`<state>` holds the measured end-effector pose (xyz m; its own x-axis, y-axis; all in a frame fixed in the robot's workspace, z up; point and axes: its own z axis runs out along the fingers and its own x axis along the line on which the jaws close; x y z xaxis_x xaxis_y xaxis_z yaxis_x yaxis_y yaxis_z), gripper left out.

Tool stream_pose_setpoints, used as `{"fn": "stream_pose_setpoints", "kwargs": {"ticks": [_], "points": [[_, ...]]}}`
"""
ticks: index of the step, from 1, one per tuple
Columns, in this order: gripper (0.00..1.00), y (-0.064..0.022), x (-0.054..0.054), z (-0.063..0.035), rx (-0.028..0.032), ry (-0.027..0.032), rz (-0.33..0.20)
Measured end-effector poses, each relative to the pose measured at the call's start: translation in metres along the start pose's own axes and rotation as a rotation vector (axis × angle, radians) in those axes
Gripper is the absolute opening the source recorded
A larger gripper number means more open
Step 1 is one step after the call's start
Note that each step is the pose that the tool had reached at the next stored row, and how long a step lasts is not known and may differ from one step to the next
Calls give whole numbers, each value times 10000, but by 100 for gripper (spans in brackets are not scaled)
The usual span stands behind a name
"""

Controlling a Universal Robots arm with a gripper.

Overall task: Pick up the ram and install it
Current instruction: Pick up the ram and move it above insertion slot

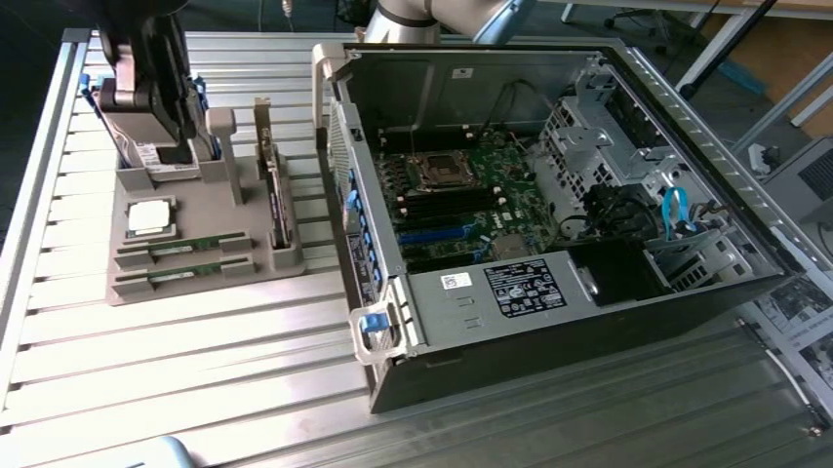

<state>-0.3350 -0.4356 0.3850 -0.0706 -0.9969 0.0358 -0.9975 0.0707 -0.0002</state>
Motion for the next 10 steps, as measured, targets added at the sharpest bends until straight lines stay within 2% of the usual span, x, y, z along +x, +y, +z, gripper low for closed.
{"fn": "stream_pose_setpoints", "kwargs": {"ticks": [10], "points": [[36, 1, -2, 60, -5, -45, 0]]}}
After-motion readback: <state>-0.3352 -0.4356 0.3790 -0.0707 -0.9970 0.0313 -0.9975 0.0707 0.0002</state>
